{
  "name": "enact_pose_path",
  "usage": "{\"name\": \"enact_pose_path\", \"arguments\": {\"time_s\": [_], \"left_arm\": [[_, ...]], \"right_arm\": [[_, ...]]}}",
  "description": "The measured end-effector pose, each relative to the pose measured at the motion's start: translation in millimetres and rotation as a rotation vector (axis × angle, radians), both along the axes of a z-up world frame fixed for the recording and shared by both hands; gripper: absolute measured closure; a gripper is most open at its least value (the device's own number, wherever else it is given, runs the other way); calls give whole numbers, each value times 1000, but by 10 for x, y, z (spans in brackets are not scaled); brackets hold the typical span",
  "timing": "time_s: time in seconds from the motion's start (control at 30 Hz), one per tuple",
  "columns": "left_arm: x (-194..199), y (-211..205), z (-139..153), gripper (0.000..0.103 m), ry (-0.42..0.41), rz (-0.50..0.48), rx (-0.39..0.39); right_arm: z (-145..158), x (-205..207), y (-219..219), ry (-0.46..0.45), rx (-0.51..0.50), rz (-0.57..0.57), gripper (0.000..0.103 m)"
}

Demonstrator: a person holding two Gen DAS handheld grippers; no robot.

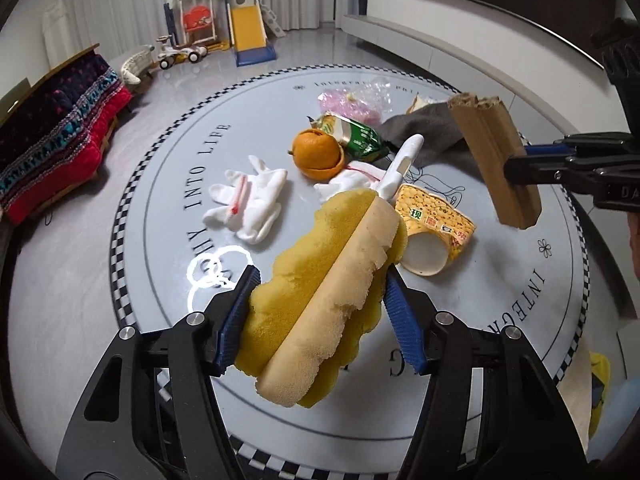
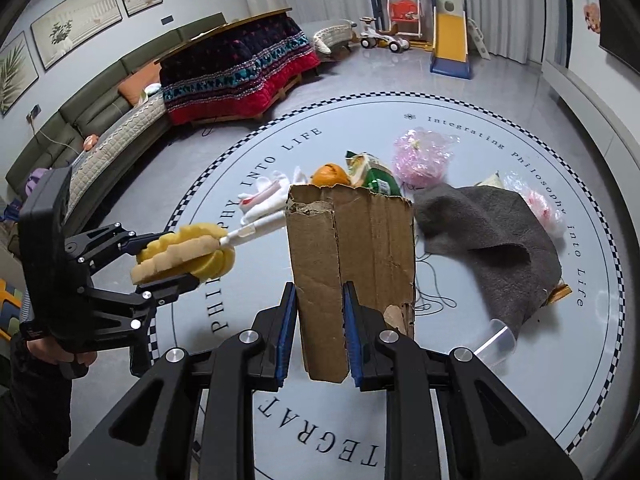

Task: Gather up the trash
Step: 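Carry the sponge over the trash bin while the right tool carries the cardboard, release both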

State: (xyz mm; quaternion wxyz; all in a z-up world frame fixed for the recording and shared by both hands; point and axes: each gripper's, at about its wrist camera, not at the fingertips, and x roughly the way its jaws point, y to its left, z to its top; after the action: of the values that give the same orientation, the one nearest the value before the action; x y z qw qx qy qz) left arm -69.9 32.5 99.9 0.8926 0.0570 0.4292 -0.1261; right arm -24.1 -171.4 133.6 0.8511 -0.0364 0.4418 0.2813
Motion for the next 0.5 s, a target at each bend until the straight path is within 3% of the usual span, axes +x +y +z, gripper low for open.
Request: {"name": "enact_pose_path", "arguments": {"time_s": [0.5], "left_arm": [[-761,720,161,42,-61,157,-20]], "right_arm": [[62,-569,821,-20,19,144,79]]}}
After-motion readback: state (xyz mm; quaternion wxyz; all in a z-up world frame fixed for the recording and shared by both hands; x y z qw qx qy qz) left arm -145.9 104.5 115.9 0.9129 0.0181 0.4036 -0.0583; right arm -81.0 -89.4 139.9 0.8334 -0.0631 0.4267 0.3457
